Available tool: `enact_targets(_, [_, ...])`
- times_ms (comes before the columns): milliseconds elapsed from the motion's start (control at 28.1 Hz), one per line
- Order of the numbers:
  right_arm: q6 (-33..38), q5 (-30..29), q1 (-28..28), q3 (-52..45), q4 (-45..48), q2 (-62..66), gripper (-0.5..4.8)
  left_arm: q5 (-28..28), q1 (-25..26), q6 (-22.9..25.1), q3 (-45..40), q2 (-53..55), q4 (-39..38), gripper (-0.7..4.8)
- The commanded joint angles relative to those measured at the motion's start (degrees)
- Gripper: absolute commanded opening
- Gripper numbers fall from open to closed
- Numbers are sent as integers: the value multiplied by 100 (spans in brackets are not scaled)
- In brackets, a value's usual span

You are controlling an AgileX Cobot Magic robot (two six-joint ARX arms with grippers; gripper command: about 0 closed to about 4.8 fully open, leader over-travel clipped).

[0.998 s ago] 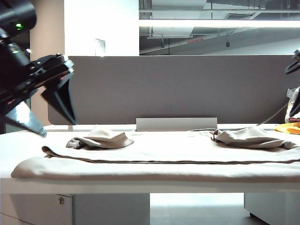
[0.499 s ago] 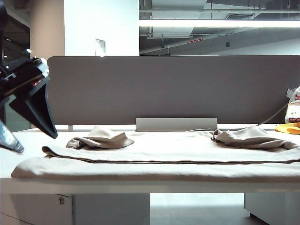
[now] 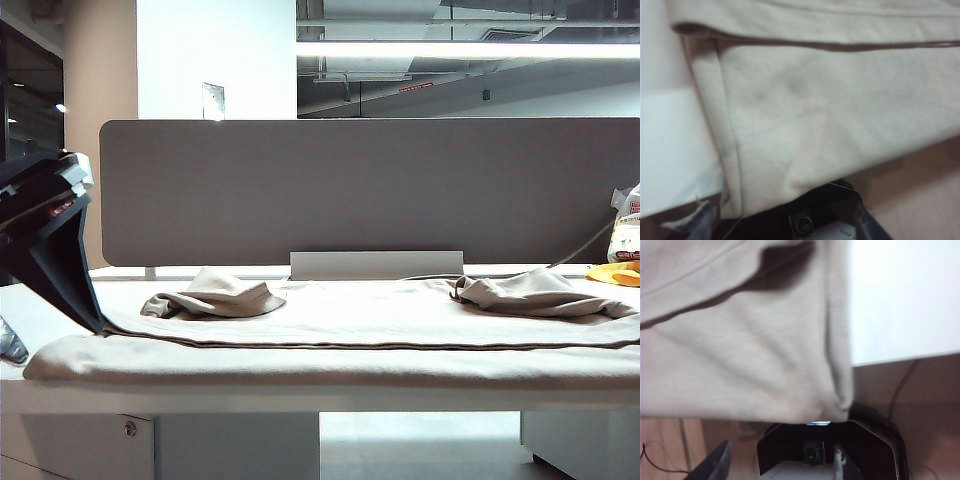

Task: Fold the bottom side of the T-shirt horizontally towards the center, about one-third of the way, then fold the sleeve back towards the center, creating a straight line along the edge of the T-shirt, and finally fold the bottom of the T-shirt up towards the top, creating a neat rectangle.

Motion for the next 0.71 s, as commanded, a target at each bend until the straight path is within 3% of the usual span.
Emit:
enact_targets(36, [-17, 72, -90, 13, 92, -20, 256, 7, 7, 28, 2, -11, 101, 363])
enact_targets(499, [136, 433, -103, 9, 391, 50, 256, -107, 7, -7, 4, 26, 323, 359])
enact_targets(606, [153, 437, -103, 9, 455, 101, 256, -120, 7, -2, 4, 116, 348, 311])
enact_targets(713, [153, 455, -103, 7, 501, 190, 256, -118, 7, -26, 4, 221, 415, 303])
